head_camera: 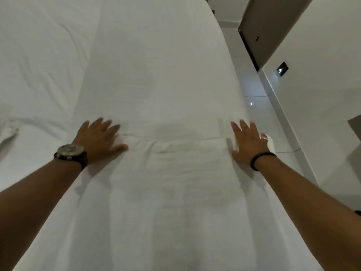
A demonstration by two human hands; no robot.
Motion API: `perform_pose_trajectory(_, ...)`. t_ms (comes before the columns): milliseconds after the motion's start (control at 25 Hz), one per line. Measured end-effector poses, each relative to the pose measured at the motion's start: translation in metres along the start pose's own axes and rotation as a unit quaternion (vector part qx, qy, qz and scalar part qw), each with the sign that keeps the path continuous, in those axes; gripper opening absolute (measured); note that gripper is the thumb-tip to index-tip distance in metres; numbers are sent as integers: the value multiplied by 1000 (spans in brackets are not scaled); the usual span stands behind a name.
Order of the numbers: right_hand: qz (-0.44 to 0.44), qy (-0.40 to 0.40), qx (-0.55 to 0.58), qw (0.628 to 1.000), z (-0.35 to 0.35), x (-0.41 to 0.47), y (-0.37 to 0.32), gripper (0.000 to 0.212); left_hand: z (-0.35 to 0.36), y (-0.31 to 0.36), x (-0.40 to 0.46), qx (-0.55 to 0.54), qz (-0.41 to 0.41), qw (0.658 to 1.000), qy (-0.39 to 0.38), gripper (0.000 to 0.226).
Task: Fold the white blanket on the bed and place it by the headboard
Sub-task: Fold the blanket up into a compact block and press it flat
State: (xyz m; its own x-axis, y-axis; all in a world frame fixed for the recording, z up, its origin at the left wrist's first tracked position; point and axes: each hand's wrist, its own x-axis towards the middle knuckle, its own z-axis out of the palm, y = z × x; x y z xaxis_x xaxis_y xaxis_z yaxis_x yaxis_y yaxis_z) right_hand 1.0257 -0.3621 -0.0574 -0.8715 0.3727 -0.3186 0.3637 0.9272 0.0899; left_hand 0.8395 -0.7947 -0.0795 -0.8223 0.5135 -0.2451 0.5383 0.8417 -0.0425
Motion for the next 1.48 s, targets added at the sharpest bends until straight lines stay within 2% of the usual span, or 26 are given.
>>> perform_pose_trajectory(80,-19,-72,-26,997,1,27,-3,82,3,2,14,53,19,997,-50,90)
perform_pose_trajectory(160,-44,-64,-36,996,8,29,2,70,10,-8,7,56,24,996,-59,86)
perform_pose_trajectory(280,-111,-81,-43,990,15,4,18,68,11,-20,-18,16,11,997,-71,83)
perform_pose_trajectory(360,-125,-33,-71,989,0,18,19,69,-4,-27,-6,30,-1,999,-40,84)
perform_pose_trajectory(480,-129,104,-97,981,-31,72,-4,67,-27,-38,26,52,-73,996,-28,91)
perform_pose_trajectory(520,-110,151,-93,978,-42,88,-11,60,-32,-42,35,56,-95,994,-14,95)
perform_pose_trajectory(560,-65,171,-87,979,-45,98,-20,51,-33,-40,38,44,-119,992,7,102)
perform_pose_trajectory(600,-22,164,-74,983,-40,100,-35,52,-28,-33,35,16,-137,990,32,110)
perform_pose_trajectory(640,-7,136,-50,989,-30,91,-55,60,-22,-16,29,-15,-132,990,54,114)
perform_pose_trajectory(720,-66,109,14,992,4,58,-98,74,0,37,6,-82,-66,991,81,113)
perform_pose_trajectory(800,-113,65,26,991,36,26,-109,82,30,83,-23,-89,24,994,52,103)
perform_pose_trajectory(840,-96,46,19,994,45,18,-93,88,43,91,-37,-77,44,996,30,99)
perform_pose_trajectory(880,-52,37,13,998,53,14,-70,92,52,85,-46,-66,30,997,27,97)
perform_pose_trajectory(1000,95,34,18,995,59,4,7,93,55,24,-63,-51,-107,992,39,98)
perform_pose_trajectory(1080,186,18,95,978,51,-7,22,99,53,-10,-77,-65,-200,977,23,100)
perform_pose_trajectory(1160,249,80,195,945,47,-14,14,98,51,-19,-89,-109,-266,958,18,102)
perform_pose_trajectory(1240,237,149,240,930,41,-17,13,78,42,-12,-91,-165,-279,945,55,98)
perform_pose_trajectory(1320,194,186,217,938,36,-19,27,58,29,-7,-83,-149,-233,954,115,89)
perform_pose_trajectory(1400,189,196,185,944,38,-23,45,53,22,-5,-72,-120,-202,962,139,85)
perform_pose_trajectory(1480,224,185,169,942,42,-29,50,59,24,-4,-70,-96,-215,967,99,87)
